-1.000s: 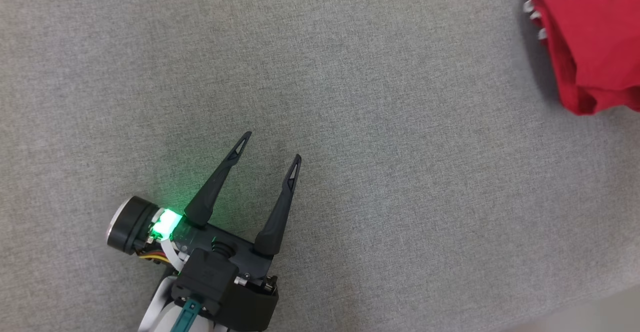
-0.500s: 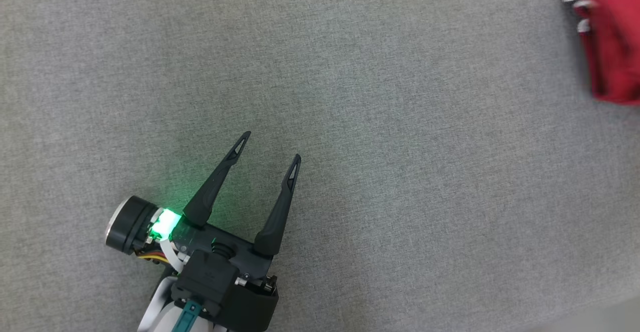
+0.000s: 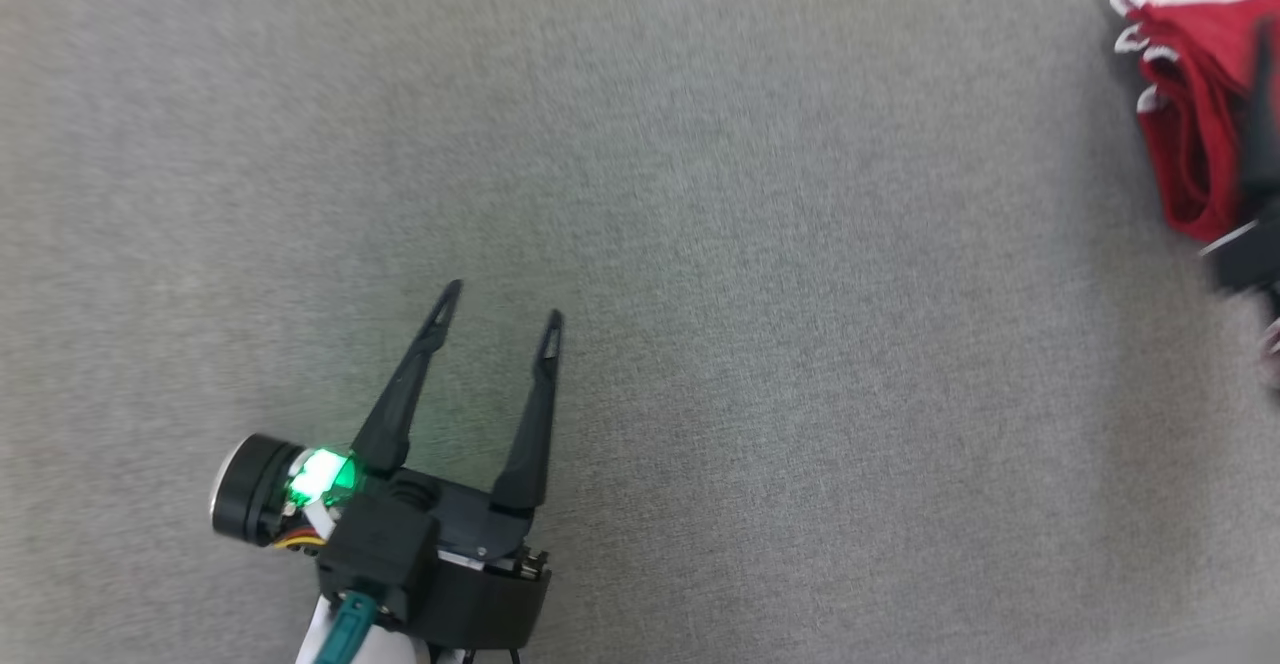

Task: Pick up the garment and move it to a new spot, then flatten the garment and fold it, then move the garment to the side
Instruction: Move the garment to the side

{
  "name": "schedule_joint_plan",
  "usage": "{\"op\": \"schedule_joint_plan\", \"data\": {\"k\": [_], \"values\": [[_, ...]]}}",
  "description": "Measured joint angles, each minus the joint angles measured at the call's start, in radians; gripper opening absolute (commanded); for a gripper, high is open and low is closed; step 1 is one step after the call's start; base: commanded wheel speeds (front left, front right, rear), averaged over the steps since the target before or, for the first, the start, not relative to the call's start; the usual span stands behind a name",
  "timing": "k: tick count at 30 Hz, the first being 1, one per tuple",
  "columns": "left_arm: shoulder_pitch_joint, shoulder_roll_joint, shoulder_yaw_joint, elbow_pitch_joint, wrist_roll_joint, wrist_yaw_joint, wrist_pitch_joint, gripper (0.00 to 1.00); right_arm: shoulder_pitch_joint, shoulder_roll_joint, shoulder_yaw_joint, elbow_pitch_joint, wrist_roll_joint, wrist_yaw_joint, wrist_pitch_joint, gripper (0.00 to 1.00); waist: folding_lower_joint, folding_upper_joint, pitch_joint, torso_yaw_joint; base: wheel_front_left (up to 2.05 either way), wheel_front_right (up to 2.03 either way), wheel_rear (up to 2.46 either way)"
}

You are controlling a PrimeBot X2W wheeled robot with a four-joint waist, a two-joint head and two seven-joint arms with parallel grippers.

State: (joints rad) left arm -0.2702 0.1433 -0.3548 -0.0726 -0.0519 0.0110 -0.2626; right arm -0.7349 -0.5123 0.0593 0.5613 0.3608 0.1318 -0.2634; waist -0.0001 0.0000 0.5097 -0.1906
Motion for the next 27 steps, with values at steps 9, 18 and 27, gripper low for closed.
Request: {"op": "schedule_joint_plan", "data": {"k": [9, 18, 27], "values": [[0.072, -0.041, 0.059, 0.066, -0.070, 0.046, 0.000, 1.00, 0.195, 0.159, 0.061, -0.157, -0.032, 0.000, 0.000, 1.00, -0.0001, -0.0001, -0.126, 0.042, 0.00, 0.00, 0.00], [0.158, -0.067, 0.125, 0.078, -0.107, 0.068, 0.000, 1.00, 0.395, 0.247, 0.050, -0.294, -0.115, 0.000, 0.000, 1.00, -0.0002, -0.0001, -0.275, 0.098, 0.00, 0.00, 0.00], [0.230, -0.073, 0.191, 0.082, -0.087, 0.059, 0.000, 1.00, 0.548, 0.347, -0.012, -0.405, -0.182, 0.000, 0.000, 1.00, -0.0002, -0.0002, -0.403, 0.148, 0.00, 0.00, 0.00]]}}
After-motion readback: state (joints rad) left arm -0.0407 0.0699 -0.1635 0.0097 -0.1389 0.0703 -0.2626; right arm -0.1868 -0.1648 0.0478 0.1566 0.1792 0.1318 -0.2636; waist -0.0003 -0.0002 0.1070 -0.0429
